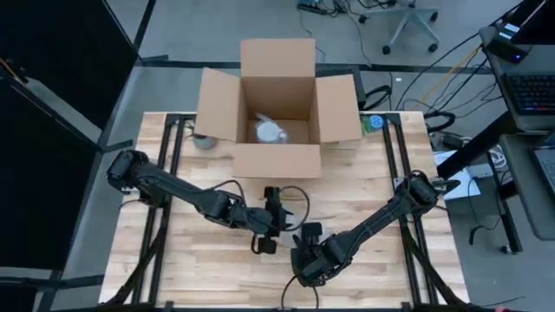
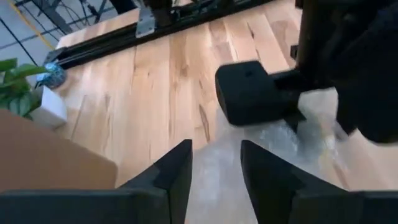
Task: Wrap mug
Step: Wrap the orange mug with bubble wrap
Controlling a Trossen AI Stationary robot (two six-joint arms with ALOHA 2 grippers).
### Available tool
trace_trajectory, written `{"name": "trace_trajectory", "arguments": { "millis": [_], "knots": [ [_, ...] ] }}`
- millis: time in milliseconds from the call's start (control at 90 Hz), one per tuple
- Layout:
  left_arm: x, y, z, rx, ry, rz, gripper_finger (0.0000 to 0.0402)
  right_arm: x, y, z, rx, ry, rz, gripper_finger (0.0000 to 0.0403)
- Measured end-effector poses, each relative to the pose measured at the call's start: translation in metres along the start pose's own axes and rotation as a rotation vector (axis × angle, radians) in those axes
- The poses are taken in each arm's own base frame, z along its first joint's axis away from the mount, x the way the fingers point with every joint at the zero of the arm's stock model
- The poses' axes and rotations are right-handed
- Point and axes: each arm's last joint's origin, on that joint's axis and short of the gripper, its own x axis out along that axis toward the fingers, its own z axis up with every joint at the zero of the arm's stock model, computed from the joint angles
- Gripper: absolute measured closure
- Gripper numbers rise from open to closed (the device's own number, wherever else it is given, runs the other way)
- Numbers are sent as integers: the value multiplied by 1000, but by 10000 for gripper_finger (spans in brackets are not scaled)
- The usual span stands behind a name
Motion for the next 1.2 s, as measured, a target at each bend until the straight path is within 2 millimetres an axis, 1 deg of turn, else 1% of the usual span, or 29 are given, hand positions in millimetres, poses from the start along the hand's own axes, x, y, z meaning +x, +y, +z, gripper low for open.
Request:
{"name": "trace_trajectory", "arguments": {
  "millis": [133, 256, 311, 400, 544, 622, 711, 822, 922, 1000, 1100, 1200],
  "knots": [
    [1, -1, -15, 0, 135, -6, 277, 0, -1, -2, -9, 19, -13, 152],
    [9, -5, -37, -26, 172, -2, 277, 0, -2, -2, -17, 19, -18, 152],
    [13, -7, -45, -43, 168, 0, 277, 0, -2, -2, -22, 19, -17, 152],
    [18, -6, -50, -71, 125, -13, 277, -1, -2, -2, -37, 18, -17, 152],
    [29, 2, -66, -93, 134, -6, 277, -1, -2, -2, -52, 16, -19, 152],
    [29, 7, -62, -113, 112, 0, 277, -1, -3, -2, -56, 22, -21, 152],
    [22, 10, -53, -130, 76, -32, 277, -4, -4, -3, -67, 25, -22, 152],
    [7, 13, -38, -146, 12, -53, 277, -8, -11, 0, -58, 17, -22, 152],
    [-9, 14, -31, -165, -29, -63, 277, -8, -19, 2, -44, 33, -39, 152],
    [-15, 14, -29, -175, -39, -68, 277, -6, -24, 3, -47, 38, -52, 152],
    [-17, 11, -28, -168, -40, -77, 277, -5, -31, 6, -41, 36, -83, 154],
    [-19, 8, -28, -163, -40, -85, 277, -3, -41, 7, -25, 51, -111, 175]
  ]
}}
